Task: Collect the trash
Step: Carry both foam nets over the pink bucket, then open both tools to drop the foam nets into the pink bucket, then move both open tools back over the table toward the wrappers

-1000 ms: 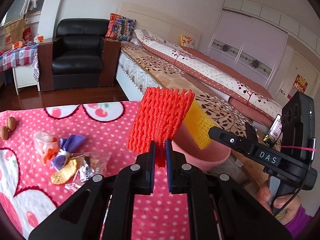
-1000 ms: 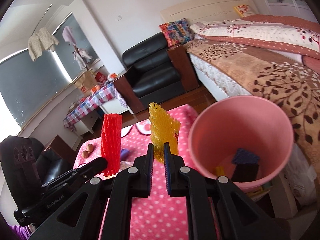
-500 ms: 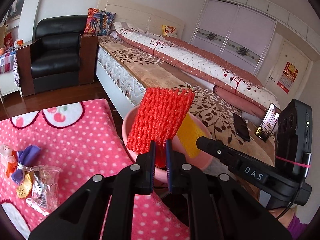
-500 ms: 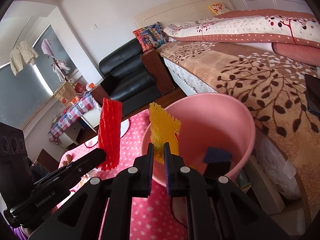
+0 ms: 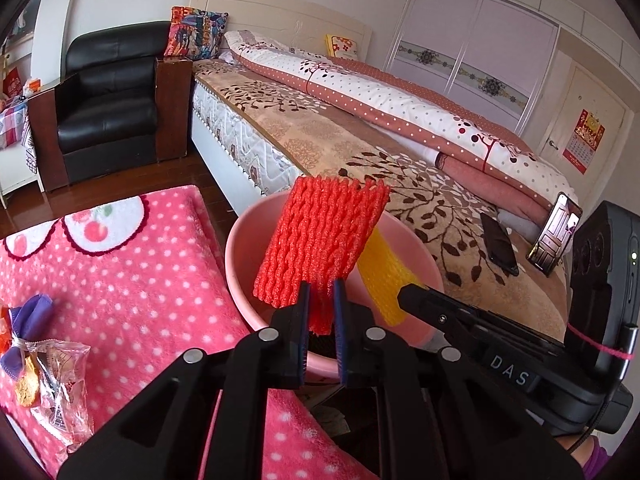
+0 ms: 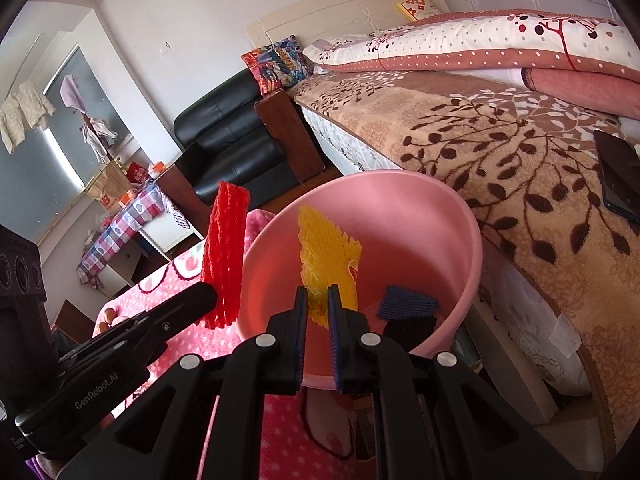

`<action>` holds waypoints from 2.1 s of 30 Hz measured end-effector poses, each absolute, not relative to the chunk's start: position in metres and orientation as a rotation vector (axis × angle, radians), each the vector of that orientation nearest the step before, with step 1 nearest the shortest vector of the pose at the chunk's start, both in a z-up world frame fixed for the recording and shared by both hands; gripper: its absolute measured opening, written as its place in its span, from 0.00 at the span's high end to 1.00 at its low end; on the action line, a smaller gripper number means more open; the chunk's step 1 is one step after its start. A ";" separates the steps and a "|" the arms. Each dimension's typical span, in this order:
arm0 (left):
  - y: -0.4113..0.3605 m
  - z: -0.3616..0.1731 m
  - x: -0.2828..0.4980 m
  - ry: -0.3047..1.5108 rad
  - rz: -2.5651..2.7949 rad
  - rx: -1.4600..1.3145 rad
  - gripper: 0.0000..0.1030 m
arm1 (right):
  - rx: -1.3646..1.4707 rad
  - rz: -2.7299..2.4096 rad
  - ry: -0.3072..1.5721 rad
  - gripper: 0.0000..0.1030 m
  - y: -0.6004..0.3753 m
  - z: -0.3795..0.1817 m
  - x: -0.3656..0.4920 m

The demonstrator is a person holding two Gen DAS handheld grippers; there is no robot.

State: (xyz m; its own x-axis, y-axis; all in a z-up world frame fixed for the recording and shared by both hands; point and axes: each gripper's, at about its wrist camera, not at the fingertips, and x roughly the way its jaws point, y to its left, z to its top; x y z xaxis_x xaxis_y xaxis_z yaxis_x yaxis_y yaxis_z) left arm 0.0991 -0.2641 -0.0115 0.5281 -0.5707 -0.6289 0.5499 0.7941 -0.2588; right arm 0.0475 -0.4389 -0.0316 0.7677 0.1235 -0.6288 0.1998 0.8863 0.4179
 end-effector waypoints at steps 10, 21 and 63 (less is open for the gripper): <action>-0.267 -0.011 0.105 0.770 -0.640 -0.018 0.72 | 0.460 -0.071 0.708 0.76 -0.437 -0.033 0.049; -0.253 0.006 0.090 0.712 -0.637 -0.024 0.70 | 0.413 -0.076 0.671 0.59 -0.424 -0.016 0.037; -0.025 -0.002 0.037 0.660 -0.227 -0.163 0.70 | 0.242 0.275 0.786 0.51 -0.256 -0.029 0.023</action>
